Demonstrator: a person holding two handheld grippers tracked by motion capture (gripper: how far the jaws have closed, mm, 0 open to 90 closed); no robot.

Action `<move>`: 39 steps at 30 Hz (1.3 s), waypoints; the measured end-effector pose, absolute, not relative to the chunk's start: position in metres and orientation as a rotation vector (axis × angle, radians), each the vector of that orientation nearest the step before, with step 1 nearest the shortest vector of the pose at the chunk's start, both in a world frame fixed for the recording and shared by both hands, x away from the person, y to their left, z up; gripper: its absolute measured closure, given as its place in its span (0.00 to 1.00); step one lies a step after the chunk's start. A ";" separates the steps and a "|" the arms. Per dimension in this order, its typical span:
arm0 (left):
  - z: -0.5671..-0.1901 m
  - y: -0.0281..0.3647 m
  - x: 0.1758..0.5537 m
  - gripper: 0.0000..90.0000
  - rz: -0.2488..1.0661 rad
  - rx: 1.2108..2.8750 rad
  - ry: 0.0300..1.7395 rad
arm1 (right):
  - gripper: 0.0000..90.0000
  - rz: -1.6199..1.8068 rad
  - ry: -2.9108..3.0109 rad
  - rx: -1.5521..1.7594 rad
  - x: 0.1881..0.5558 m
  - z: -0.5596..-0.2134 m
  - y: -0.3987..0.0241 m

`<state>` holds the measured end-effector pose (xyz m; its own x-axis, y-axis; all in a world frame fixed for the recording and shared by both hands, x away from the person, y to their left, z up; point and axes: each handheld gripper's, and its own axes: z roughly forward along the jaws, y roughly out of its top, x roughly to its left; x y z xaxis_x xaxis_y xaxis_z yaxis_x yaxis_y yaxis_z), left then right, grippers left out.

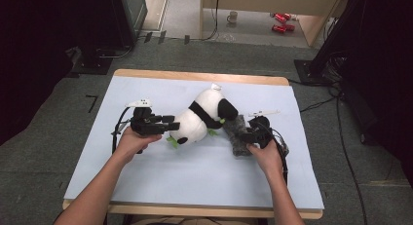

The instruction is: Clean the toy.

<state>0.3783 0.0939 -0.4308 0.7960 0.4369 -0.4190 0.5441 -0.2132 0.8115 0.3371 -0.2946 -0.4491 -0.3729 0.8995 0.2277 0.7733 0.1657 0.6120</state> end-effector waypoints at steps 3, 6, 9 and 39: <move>-0.433 0.091 0.378 0.53 -0.124 1.869 0.746 | 0.50 1.013 2.237 1.615 0.335 -0.442 -0.296; -0.435 0.088 0.377 0.52 -0.129 1.884 0.736 | 0.48 1.021 2.239 1.594 0.333 -0.438 -0.298; -0.436 0.087 0.378 0.51 -0.128 1.880 0.738 | 0.47 1.038 2.227 1.578 0.333 -0.436 -0.301; -0.441 0.081 0.380 0.39 -0.102 1.959 0.720 | 0.87 0.894 2.132 1.652 0.346 -0.448 -0.326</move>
